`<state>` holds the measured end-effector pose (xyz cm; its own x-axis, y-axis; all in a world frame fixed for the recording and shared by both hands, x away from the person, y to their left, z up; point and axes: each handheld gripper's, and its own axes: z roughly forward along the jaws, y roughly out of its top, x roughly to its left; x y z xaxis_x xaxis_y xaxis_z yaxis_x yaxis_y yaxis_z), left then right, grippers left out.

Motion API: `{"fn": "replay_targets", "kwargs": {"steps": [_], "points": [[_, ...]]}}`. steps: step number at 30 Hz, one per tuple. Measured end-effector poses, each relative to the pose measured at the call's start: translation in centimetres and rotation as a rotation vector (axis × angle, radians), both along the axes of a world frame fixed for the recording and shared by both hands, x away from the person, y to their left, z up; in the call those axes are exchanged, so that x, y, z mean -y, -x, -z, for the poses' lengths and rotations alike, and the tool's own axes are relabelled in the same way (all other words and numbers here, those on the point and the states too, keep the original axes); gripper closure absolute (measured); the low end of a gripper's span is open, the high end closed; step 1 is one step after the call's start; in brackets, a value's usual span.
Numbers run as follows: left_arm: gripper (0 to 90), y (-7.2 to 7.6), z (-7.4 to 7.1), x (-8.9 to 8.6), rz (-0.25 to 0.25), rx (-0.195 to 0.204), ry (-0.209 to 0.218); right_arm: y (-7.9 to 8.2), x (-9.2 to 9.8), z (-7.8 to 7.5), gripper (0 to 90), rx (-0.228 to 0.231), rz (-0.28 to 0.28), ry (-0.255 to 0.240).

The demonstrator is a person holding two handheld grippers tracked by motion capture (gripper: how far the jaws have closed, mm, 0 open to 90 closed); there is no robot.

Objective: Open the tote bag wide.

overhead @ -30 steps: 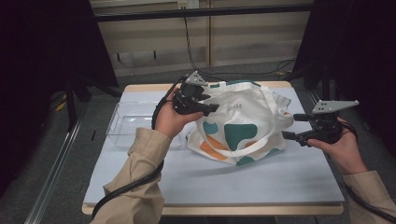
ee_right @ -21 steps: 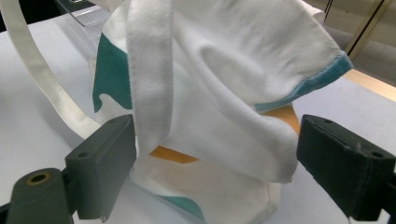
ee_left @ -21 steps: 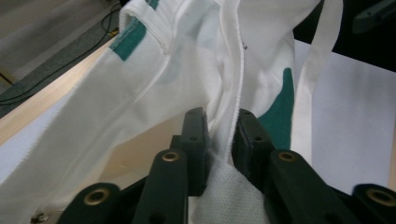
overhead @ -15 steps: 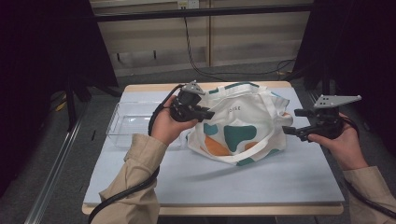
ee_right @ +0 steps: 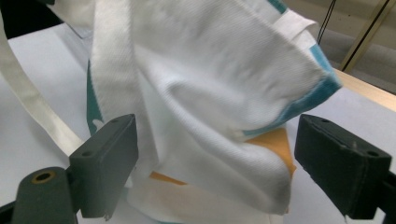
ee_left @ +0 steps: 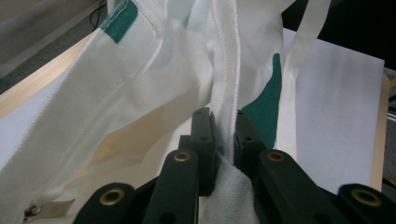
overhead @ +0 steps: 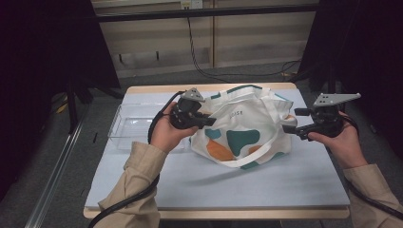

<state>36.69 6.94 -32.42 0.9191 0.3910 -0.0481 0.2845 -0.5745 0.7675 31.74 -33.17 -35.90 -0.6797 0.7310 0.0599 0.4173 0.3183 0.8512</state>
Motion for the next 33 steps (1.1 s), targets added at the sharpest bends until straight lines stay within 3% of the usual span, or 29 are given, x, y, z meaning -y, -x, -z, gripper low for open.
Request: {"fn": "replay_targets", "kwargs": {"steps": [9, 19, 29, 33], "points": [[82.6, 0.7, 0.9, 0.0, 0.020, -0.008, -0.003, -0.1, 0.6, -0.6, 13.4, 0.010, 0.021, -0.020], [82.9, 1.0, 1.7, 0.0, 0.038, -0.017, -0.007, -0.7, 0.3, -1.2, 14.2, 0.014, 0.017, -0.011], [82.8, 0.7, 1.5, -0.1, 0.034, -0.015, -0.005, -1.6, -1.3, -2.4, 14.1, 0.053, -0.024, -0.015], [82.8, 0.6, 1.5, -0.1, 0.022, -0.019, 0.007, -1.5, -1.9, -2.1, 19.9, 0.053, -0.065, -0.007]]}}
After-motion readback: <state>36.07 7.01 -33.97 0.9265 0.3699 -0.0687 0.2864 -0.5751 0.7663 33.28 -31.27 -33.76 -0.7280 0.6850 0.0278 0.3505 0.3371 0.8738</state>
